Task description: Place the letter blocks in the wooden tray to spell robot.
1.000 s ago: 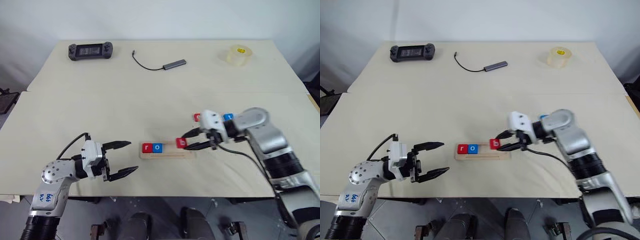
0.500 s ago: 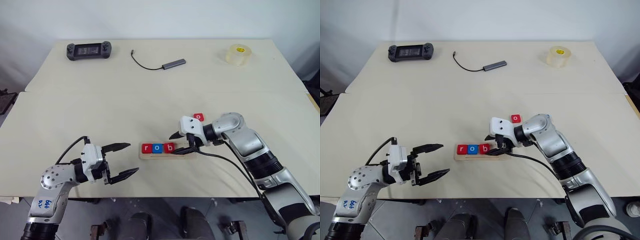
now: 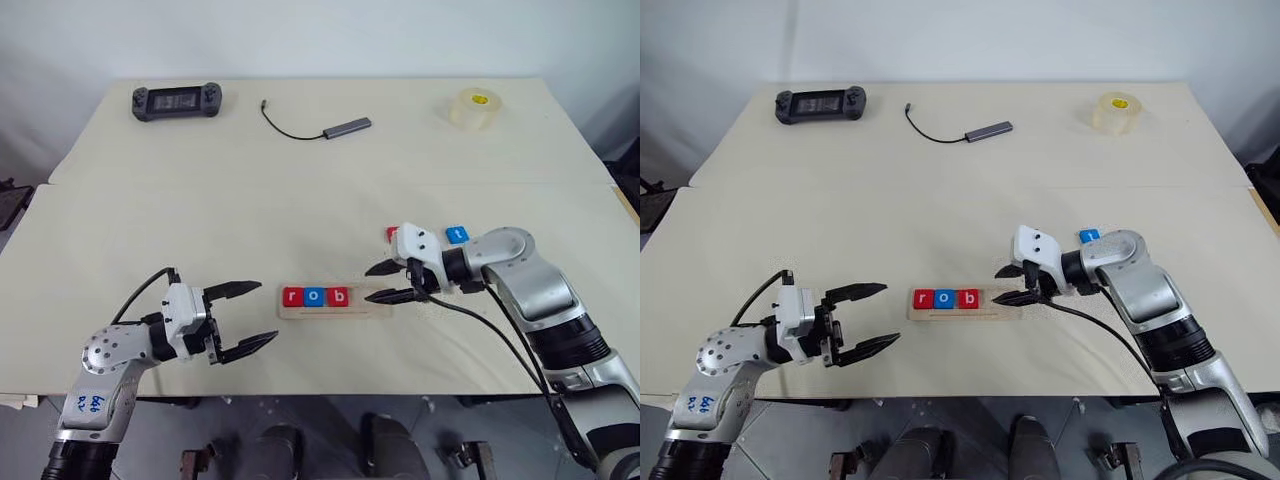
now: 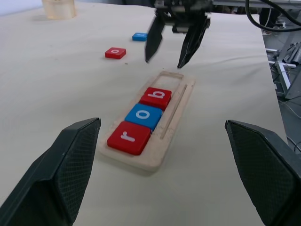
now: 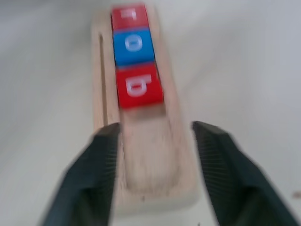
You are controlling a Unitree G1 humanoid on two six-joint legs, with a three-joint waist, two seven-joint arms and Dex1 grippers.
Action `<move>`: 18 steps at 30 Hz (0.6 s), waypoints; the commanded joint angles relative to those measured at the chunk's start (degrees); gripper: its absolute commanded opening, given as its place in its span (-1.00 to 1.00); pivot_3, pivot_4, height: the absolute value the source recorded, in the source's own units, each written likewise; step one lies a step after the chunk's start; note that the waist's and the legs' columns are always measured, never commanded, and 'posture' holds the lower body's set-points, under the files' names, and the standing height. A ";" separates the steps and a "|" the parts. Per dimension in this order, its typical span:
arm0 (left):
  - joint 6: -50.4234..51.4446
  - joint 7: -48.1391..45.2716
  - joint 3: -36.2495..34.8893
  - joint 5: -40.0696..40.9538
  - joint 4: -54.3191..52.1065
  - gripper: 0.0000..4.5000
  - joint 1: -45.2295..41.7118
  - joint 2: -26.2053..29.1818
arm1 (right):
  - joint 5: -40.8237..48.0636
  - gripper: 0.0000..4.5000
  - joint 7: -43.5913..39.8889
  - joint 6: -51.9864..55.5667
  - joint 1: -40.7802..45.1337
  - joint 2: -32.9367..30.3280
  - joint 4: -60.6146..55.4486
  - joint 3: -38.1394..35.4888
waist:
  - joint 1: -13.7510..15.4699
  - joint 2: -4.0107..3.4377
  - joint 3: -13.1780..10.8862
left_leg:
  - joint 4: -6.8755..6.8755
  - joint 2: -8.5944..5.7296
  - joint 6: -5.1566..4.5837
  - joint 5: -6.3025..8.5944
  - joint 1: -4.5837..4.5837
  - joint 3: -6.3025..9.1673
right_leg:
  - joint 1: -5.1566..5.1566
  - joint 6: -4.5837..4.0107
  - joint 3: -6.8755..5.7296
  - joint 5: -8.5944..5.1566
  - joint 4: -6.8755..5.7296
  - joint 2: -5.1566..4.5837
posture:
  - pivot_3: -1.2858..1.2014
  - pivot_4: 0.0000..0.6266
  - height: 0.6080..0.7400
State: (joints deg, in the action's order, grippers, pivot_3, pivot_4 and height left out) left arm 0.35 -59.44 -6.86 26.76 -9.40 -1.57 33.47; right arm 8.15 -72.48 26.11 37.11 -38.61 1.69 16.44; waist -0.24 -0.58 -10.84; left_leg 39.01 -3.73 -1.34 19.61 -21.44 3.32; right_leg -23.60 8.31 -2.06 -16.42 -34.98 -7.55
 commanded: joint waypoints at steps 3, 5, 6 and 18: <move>-1.14 0.07 -0.33 0.06 -0.06 1.00 -0.30 -0.18 | -1.34 -0.81 0.95 -2.81 0.35 1.86 -0.12 2.03 | 0.03 0.00 0.00 | 0.00 0.02 0.00 0.00 0.00 -0.01 | -0.02 0.00 0.00 0.00 0.00 0.02 | 0.03 -0.52 1.00; -1.12 0.14 -0.38 0.04 -0.11 1.00 -0.22 -0.11 | -1.82 -0.99 1.82 -2.52 0.76 2.99 0.34 2.40 | 0.07 0.00 0.00 | 0.01 0.01 0.00 0.00 0.00 -0.01 | -0.01 0.00 0.00 0.00 0.00 0.01 | 0.03 -0.52 1.00; -1.08 0.22 -0.40 0.03 -0.19 1.00 -0.14 -0.11 | -2.22 -0.99 1.96 -2.96 0.90 3.38 0.66 2.73 | 0.08 0.00 0.00 | 0.01 0.00 0.00 0.00 0.00 -0.01 | 0.00 0.00 0.00 0.00 0.00 0.00 | 0.03 -0.52 1.00; -1.00 0.85 0.06 -0.18 -0.35 1.00 -0.06 -0.39 | -1.77 -0.99 2.90 -1.66 1.42 4.83 -1.28 1.42 | 0.08 0.00 0.00 | 0.02 0.00 0.00 0.00 0.00 -0.01 | -0.01 0.00 0.00 0.00 -0.01 0.00 | 0.03 -0.52 1.00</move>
State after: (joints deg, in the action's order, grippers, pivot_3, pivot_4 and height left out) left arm 0.08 -58.81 -6.74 26.61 -8.57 -1.70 33.34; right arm 4.75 -69.62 23.84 38.72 -32.47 3.85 20.57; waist -0.16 -0.58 -10.84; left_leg 39.02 -3.74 -1.34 19.61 -21.44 3.31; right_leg -23.60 8.31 -2.07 -16.42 -35.00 -7.55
